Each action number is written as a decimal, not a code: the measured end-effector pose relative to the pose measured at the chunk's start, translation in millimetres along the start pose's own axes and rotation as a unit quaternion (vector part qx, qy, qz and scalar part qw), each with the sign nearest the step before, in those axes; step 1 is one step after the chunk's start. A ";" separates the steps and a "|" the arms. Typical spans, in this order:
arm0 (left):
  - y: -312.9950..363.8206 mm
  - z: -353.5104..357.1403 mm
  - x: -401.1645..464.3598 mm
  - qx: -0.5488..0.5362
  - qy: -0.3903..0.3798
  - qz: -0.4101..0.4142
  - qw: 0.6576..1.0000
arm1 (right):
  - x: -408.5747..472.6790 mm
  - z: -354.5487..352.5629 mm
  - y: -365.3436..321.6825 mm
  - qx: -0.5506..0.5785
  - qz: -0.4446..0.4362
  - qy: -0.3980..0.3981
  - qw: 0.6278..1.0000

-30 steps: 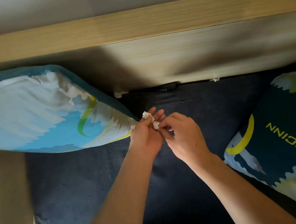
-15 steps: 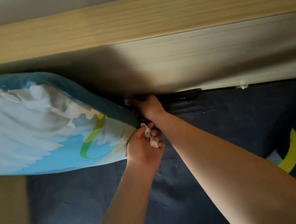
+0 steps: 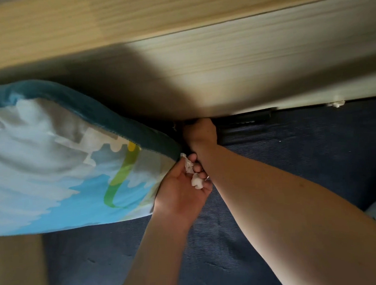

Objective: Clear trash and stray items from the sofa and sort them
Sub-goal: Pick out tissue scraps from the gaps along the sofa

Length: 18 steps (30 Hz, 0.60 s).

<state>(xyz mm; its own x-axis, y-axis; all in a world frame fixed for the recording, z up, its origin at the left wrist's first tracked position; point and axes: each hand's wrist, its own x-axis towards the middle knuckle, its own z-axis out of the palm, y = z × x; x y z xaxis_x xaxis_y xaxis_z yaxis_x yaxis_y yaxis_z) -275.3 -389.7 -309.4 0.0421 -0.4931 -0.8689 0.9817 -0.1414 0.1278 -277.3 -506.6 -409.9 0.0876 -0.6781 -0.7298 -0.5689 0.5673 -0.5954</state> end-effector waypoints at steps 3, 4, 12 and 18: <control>2.8 -2.9 0.4 0.017 0.005 0.001 1.000 | 4.4 2.9 -0.9 -0.002 0.028 0.006 1.000; 2.9 -3.3 0.2 0.019 0.003 0.002 1.000 | 4.7 2.3 -1.0 0.001 0.028 0.006 1.000; -2.4 6.3 -3.0 0.023 0.008 0.009 1.000 | -25.4 -22.8 -0.8 0.209 0.018 -0.053 0.976; -10.5 9.3 -6.1 0.036 0.029 0.013 0.999 | -65.3 -110.1 21.3 0.274 -0.007 -0.105 0.956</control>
<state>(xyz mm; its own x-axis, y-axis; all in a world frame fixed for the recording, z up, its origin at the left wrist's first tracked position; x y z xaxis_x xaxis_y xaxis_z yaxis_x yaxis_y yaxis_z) -287.6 -393.2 -301.0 0.0804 -0.4478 -0.8905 0.9643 -0.1911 0.1832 -385.2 -501.7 -337.9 0.2872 -0.6116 -0.7372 -0.0568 0.7574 -0.6505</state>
